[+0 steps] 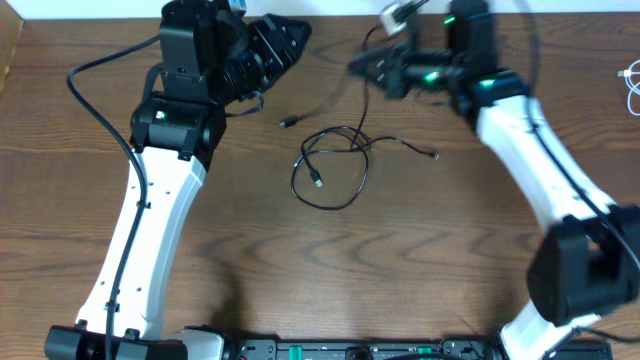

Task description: Untangle cables

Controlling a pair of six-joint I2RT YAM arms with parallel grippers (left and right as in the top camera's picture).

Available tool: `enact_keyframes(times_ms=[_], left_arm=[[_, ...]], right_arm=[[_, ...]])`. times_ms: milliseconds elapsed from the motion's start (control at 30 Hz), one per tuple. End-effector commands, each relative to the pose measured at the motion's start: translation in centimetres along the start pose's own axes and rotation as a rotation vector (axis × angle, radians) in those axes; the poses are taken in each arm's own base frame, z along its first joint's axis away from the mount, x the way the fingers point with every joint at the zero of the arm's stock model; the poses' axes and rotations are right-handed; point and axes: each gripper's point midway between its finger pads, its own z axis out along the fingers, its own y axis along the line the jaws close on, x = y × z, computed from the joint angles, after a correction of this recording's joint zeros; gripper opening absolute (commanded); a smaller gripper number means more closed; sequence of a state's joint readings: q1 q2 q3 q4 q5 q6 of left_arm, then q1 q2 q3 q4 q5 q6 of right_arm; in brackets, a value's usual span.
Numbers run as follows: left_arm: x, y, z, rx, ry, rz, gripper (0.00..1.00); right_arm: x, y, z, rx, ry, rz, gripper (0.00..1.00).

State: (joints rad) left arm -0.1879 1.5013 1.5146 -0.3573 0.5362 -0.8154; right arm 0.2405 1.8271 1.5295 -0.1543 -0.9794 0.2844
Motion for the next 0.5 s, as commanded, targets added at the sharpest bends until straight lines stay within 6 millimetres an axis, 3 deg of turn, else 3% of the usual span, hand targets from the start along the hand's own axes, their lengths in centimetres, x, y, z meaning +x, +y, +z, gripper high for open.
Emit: enact_keyframes(times_ms=[0,200,467], left_arm=[[0.6,1.1,-0.8,-0.063,0.018,0.196,0.56],[3.1,4.1,-1.1,-0.161,0.139,0.267,0.57],[5.9,7.7,-0.7,-0.252,0.293,0.318,0.57]], right_arm=[[-8.0,3.4,-5.9,0.070,-0.195,0.031,0.01],[-12.2,5.8,-8.8,0.051,-0.294,0.167,0.01],[-15.5,3.9,-10.8,0.203,-0.475,0.241,0.01]])
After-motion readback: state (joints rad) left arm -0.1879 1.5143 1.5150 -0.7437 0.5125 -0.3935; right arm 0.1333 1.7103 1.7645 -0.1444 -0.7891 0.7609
